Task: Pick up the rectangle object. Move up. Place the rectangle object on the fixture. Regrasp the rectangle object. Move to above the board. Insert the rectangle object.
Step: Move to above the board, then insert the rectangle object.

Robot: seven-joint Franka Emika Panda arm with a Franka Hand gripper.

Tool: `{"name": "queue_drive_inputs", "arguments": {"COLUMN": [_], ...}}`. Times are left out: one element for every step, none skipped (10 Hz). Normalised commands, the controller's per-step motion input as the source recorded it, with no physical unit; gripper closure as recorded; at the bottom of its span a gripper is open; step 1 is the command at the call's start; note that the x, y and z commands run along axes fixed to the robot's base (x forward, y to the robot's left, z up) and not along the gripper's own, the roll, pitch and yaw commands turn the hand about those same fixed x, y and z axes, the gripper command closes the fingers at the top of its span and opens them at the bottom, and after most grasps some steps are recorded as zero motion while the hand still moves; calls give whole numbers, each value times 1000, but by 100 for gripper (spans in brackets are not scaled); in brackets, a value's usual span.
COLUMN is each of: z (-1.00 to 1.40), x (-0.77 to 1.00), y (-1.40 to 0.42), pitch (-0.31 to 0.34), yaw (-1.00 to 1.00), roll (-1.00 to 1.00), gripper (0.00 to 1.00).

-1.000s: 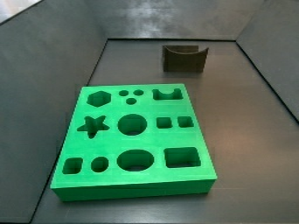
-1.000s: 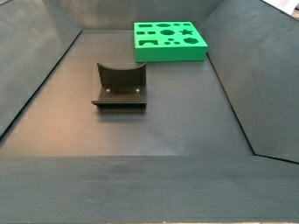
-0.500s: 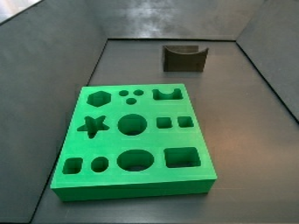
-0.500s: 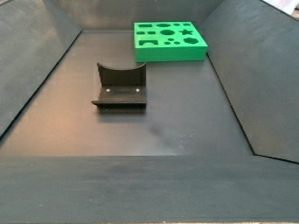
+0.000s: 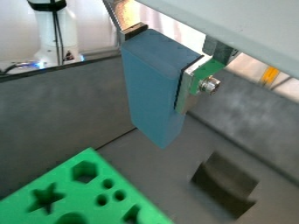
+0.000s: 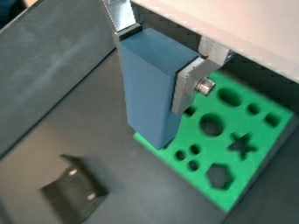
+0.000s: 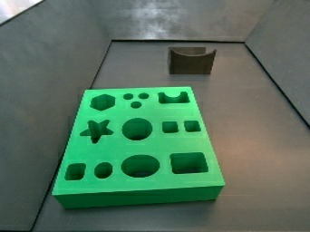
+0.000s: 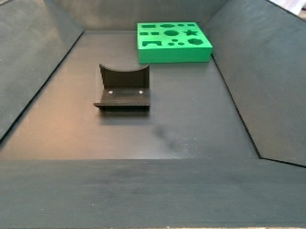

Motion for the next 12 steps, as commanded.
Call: {"name": "queue_drive_inputs", "arguments": {"z": [32,23,11,11,6,-6,-103,-291,-380,-423,-426,-423], "x": [-151,-130,-117,-102,-83,14,74,126,120,137,97,17], "y": [-67,-18,21,22,22,-77,-151,-271,-349,-323,-329,-357], "pitch": [-38,-57,-73,-82,-75,0,0,-73,-106,-123,-163,-183], "yaw": [-93,-77,-45,-17,-14,0,-6,-14,-14,0,0,106], "roll": [-1000,-909,-677,-412,-265,0,0,-11,0,-21,-43,-31], "gripper": [100,100,100,100,100,100,100,100,100,100,100,100]}}
